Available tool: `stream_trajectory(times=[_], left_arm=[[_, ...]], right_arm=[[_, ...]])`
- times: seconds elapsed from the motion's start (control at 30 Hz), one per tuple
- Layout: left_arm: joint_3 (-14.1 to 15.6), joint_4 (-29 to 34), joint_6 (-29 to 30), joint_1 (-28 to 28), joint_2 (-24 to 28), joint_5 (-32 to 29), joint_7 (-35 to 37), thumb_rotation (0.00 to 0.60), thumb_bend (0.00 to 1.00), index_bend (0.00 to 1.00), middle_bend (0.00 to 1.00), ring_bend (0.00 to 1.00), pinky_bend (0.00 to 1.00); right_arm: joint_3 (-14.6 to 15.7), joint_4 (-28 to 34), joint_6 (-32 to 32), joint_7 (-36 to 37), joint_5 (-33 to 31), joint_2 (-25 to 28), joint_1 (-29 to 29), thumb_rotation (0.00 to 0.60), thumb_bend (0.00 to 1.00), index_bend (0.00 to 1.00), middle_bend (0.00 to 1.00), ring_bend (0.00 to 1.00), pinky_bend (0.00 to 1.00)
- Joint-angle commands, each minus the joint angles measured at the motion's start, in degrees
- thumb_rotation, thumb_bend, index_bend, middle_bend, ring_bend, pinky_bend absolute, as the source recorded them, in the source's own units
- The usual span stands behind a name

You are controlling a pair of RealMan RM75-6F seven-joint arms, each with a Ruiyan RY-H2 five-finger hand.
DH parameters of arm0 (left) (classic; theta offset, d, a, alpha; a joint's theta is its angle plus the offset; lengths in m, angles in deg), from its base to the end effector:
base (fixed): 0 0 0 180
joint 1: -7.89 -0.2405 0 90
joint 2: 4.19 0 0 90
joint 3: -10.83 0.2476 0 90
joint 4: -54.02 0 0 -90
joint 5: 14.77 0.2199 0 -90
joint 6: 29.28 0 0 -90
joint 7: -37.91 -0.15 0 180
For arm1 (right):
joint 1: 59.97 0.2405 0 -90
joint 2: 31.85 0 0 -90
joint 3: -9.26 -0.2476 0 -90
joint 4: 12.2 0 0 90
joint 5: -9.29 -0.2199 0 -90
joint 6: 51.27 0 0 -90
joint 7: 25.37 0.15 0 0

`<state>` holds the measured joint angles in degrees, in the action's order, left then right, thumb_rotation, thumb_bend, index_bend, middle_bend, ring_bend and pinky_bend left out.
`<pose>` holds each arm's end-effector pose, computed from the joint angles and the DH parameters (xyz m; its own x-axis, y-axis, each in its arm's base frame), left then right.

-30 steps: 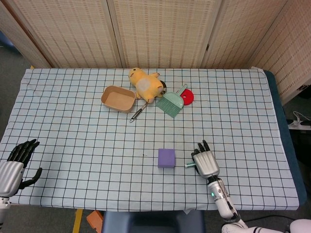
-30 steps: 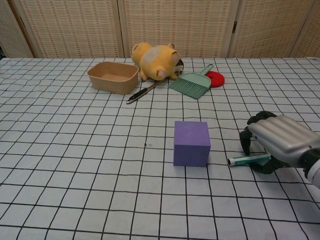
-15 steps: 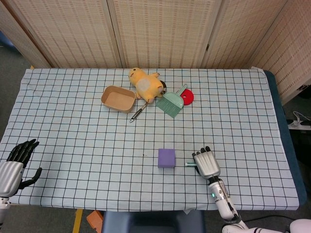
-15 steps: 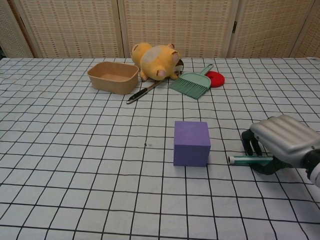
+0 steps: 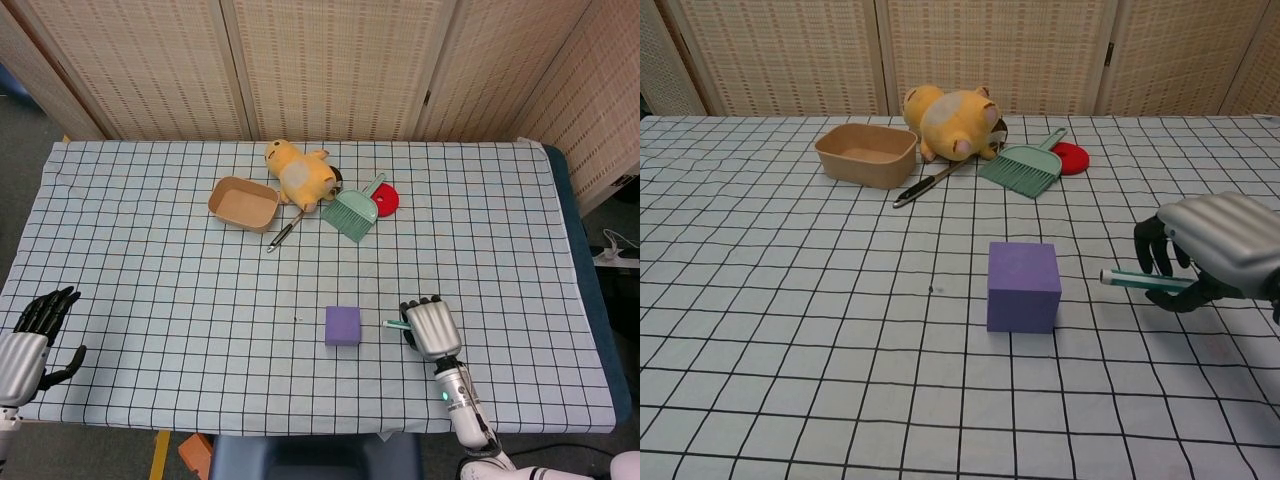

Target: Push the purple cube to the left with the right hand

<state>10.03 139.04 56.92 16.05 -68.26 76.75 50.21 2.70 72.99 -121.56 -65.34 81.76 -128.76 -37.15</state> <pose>-0.3113 0.1990 0.1514 0.3247 0.0106 0.9457 0.9359 -0.1479 -0.3197 -0.1948 -0.2601 -0.0442 0.6027 -0.1370 0.7861 -0.7919 -0.2241 0.5681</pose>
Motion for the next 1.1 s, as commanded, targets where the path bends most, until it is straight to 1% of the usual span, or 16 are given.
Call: stream_trajectory(times=[0.03, 0.33, 0.57, 0.83, 0.97, 1.03, 1.1], left_arm=[[0.01, -0.02, -0.08, 0.03, 0.0, -0.03, 0.02, 0.6, 0.43, 0.0, 0.0, 0.0, 0.07], [-0.12, -0.16, 0.3, -0.11, 0.29, -0.15, 0.89, 0.6, 0.43, 0.0, 0.0, 0.0, 0.07], [-0.1, -0.32, 0.2, -0.06, 0.39, -0.16, 1.41, 0.6, 0.43, 0.0, 0.0, 0.0, 0.07], [-0.09, -0.3, 0.1, -0.02, 0.41, -0.2, 1.43, 0.6, 0.43, 0.0, 0.0, 0.0, 0.07], [-0.13, -0.29, 0.08, -0.01, 0.41, -0.26, 1.49, 0.6, 0.43, 0.0, 0.0, 0.0, 0.07], [-0.16, -0.3, 0.0, 0.02, 0.43, -0.34, 1.59, 0.6, 0.43, 0.0, 0.0, 0.0, 0.07], [-0.22, -0.4, -0.45, 0.19, 0.54, -0.62, 2.1, 0.6, 0.43, 0.0, 0.0, 0.0, 0.07]], right_arm=[[-0.4, 0.82, 1.35, -0.33, -0.93, -0.05, 0.89, 0.6, 0.34, 0.97, 0.73, 0.51, 0.46], [-0.47, 1.98, 4.1, -3.09, -2.62, -2.09, 3.62, 0.6, 0.34, 0.97, 0.73, 0.51, 0.46], [-1.83, 2.11, 5.53, -4.97, -3.95, -4.68, 6.37, 0.6, 0.34, 0.97, 0.73, 0.51, 0.46], [-5.52, -1.0, 8.67, -7.89, -8.15, -9.91, 11.7, 0.6, 0.34, 0.97, 0.73, 0.51, 0.46], [-6.24, -1.87, 9.1, -8.36, -8.99, -11.05, 12.74, 0.6, 0.34, 0.97, 0.73, 0.51, 0.46], [-7.33, -3.04, 9.93, -8.71, -9.94, -12.76, 14.37, 0.6, 0.34, 0.97, 0.73, 0.51, 0.46], [-9.77, -5.72, 11.53, -9.66, -11.56, -16.51, 17.73, 0.6, 0.34, 0.97, 0.73, 0.51, 0.46]])
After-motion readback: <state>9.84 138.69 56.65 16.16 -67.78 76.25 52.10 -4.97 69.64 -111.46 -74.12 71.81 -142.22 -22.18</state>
